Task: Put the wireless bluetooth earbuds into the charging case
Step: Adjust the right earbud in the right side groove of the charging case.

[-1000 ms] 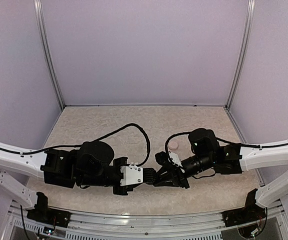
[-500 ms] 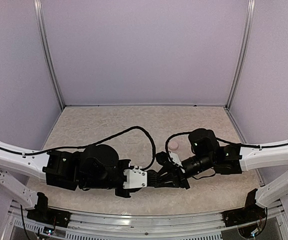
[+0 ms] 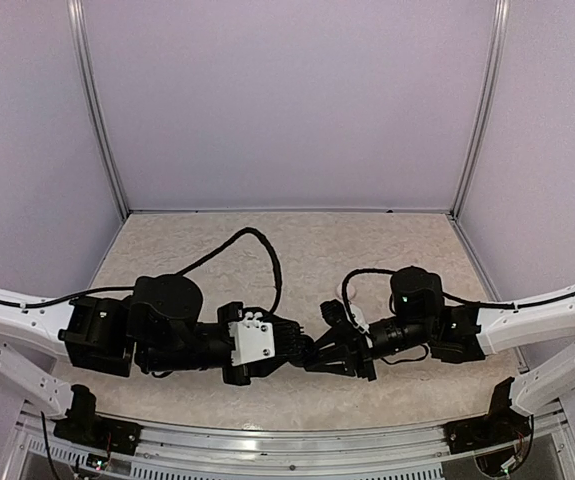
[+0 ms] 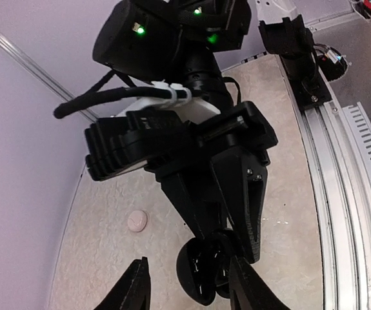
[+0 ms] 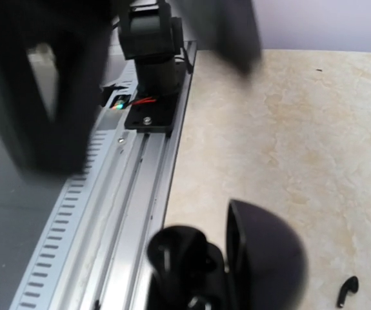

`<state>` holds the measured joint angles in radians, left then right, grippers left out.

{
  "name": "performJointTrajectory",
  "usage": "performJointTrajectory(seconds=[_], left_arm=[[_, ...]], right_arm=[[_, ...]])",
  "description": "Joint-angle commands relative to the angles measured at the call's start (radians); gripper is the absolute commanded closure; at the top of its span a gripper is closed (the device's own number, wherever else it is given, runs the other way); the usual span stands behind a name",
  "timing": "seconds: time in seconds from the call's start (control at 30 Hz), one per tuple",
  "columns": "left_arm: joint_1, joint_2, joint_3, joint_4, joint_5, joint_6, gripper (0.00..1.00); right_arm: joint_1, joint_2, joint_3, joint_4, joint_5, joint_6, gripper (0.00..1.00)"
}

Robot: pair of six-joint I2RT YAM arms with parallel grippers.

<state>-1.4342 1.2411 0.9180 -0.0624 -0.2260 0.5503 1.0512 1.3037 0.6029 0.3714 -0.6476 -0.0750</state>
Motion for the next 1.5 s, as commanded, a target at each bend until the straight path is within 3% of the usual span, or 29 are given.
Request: performJointTrajectory(seconds=[0.0,0.33,0.63,1.47], left_arm=[[0.046,-0.059,-0.025,0.086,-0.007,-0.139,0.60],[0.200,-0.114,-0.061,0.194,0.147,-0.581,0.68],[0.200,0.025,0.023,0.200,0.211,-0.745,0.72],[0.227,0.134,0.094,0.116,0.195,-0.776,0.85]], right_arm=[[-0.003,-0.046,-0.039,0.151,0.073,0.049,1.00],[-0.007,-0.098,-0.085,0.248,0.341,0.072,1.00],[-0.007,-0.096,-0.060,0.227,0.433,0.072,1.00],[-0.004,-0.126,-0.057,0.184,0.375,0.055,1.00]])
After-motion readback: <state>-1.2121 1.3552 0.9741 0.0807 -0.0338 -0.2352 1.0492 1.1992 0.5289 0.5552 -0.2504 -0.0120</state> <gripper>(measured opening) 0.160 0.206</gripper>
